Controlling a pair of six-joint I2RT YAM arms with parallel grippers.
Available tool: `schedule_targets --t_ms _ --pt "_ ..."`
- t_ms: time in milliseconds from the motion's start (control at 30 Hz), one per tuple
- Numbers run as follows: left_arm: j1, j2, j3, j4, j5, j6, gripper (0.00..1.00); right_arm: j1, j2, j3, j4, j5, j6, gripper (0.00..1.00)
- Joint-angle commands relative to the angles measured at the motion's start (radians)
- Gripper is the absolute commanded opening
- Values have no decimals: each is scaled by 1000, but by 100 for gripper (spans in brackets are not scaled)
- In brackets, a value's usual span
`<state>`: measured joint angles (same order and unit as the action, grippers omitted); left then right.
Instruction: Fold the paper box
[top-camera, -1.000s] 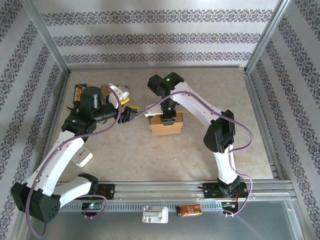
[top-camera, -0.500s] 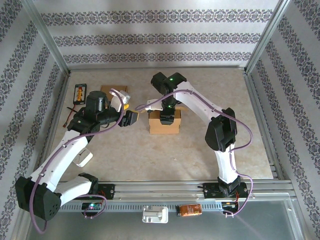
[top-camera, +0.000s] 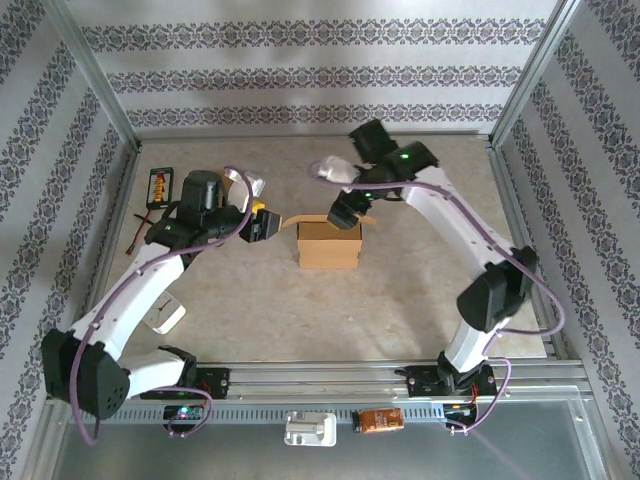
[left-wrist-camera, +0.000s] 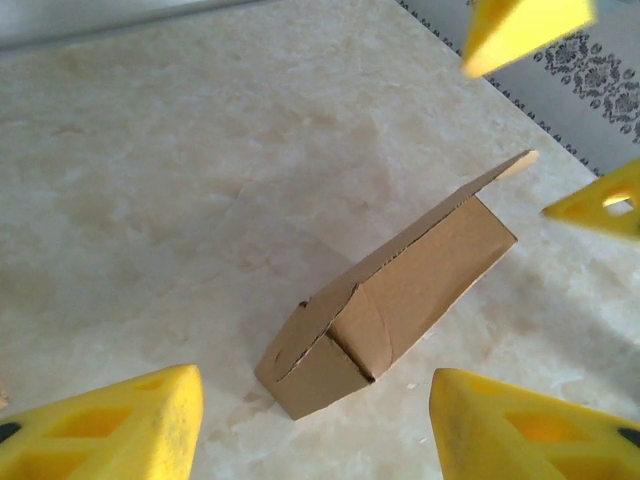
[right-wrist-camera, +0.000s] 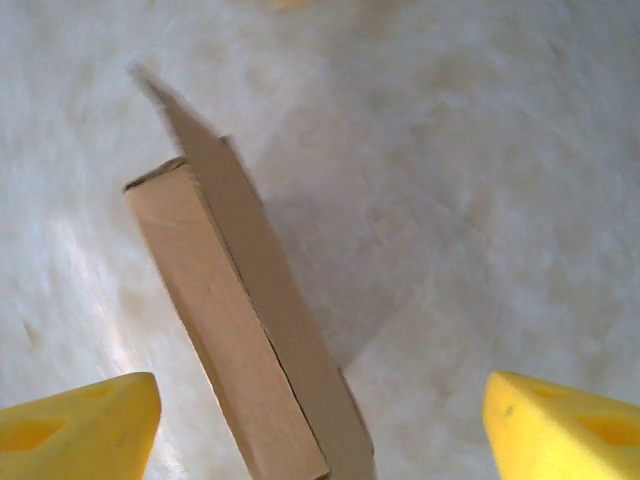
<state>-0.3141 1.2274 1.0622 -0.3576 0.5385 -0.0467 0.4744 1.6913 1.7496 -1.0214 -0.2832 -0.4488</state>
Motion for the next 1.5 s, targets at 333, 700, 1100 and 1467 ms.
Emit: schedule_targets --t_ms 333,700,1100,1467 --pt "-59 187 183 -218 67 31 55 -184 -204 -405 166 -195 468 75" --pt "-64 218 187 -225 45 47 47 -159 -200 -409 218 -145 389 50" --pt "-64 241 195 -236 44 48 36 -149 -173 -388 219 -102 333 54" --pt "-65 246 196 -231 35 31 35 -147 -134 -369 220 -133 346 27"
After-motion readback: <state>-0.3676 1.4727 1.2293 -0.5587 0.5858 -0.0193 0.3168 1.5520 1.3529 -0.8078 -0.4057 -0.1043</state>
